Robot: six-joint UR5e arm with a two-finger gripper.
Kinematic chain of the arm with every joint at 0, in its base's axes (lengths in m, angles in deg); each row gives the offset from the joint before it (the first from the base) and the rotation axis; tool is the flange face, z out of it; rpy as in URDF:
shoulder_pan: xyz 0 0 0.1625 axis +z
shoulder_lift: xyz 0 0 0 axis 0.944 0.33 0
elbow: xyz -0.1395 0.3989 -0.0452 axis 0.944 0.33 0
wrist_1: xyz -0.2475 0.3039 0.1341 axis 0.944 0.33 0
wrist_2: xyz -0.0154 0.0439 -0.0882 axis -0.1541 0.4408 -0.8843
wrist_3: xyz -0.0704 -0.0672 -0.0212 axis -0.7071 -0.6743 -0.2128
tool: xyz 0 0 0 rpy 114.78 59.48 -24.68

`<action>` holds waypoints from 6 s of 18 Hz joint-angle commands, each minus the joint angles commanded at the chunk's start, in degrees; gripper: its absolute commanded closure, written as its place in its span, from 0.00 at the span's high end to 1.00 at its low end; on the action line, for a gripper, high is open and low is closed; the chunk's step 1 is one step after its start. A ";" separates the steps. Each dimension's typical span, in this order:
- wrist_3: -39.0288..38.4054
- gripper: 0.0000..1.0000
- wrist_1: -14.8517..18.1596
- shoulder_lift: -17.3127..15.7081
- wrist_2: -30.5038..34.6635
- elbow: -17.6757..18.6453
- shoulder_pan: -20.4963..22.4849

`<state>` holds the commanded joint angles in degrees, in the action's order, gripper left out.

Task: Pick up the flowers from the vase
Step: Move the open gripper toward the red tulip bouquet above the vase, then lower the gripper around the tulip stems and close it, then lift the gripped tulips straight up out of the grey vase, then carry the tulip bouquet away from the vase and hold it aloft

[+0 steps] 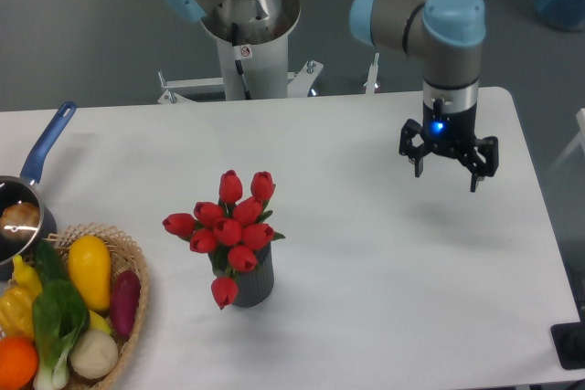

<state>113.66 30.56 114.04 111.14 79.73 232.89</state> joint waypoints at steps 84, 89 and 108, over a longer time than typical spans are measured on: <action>-32.25 0.00 0.53 -22.84 -54.84 -3.78 -8.71; -33.57 0.00 0.53 -25.13 -54.84 -4.48 -7.39; -24.09 0.00 0.97 -19.43 -54.93 -5.19 11.59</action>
<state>89.57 31.53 94.60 56.21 74.54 244.47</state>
